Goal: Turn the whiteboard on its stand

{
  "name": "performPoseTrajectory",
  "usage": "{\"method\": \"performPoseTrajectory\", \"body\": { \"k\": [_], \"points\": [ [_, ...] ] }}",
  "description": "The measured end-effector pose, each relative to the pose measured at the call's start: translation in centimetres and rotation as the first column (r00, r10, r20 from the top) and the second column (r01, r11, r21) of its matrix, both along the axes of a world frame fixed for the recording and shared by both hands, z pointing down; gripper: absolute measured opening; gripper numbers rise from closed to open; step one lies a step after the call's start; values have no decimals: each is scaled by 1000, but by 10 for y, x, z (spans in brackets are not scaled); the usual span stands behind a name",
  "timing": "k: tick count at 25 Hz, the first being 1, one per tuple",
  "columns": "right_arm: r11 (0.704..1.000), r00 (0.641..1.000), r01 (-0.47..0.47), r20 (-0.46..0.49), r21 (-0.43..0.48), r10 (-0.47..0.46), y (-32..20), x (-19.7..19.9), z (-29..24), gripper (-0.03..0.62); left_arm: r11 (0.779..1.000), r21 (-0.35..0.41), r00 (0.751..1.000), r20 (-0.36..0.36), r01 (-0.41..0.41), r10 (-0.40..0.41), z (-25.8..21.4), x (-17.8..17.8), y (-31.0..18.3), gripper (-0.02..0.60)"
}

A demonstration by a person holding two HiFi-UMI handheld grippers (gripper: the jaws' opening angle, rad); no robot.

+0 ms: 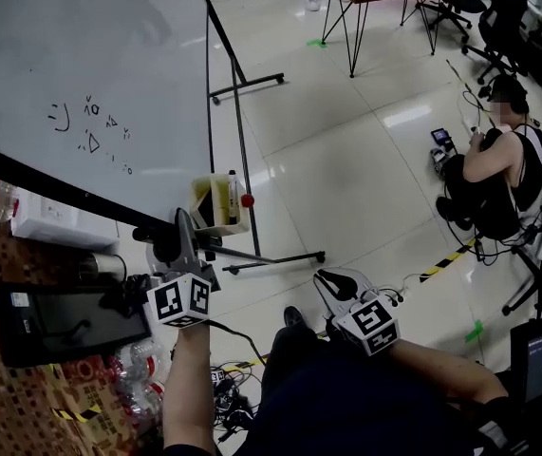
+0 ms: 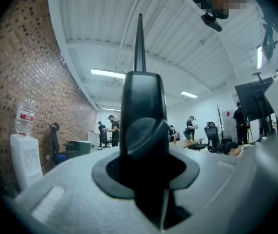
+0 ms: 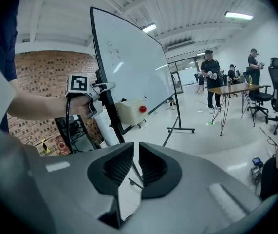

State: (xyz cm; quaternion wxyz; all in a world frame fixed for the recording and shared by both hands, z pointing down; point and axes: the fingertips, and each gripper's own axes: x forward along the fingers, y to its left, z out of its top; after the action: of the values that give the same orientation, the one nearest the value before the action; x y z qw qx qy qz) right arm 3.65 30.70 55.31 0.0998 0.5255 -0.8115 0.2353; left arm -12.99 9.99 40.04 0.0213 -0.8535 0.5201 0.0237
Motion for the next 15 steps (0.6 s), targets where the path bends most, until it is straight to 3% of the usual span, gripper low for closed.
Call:
{"method": "performPoseTrajectory", "body": {
  "k": [6, 15],
  "points": [
    [999, 998, -23, -55, 45, 26, 2, -14, -18, 34, 1000, -6, 1000, -10, -6, 6, 5, -2, 24, 137],
    [997, 987, -71, -143, -17, 67, 70, -63, -18, 29, 999, 15, 998, -58, -37, 38, -12, 6, 70, 140]
  ]
}}
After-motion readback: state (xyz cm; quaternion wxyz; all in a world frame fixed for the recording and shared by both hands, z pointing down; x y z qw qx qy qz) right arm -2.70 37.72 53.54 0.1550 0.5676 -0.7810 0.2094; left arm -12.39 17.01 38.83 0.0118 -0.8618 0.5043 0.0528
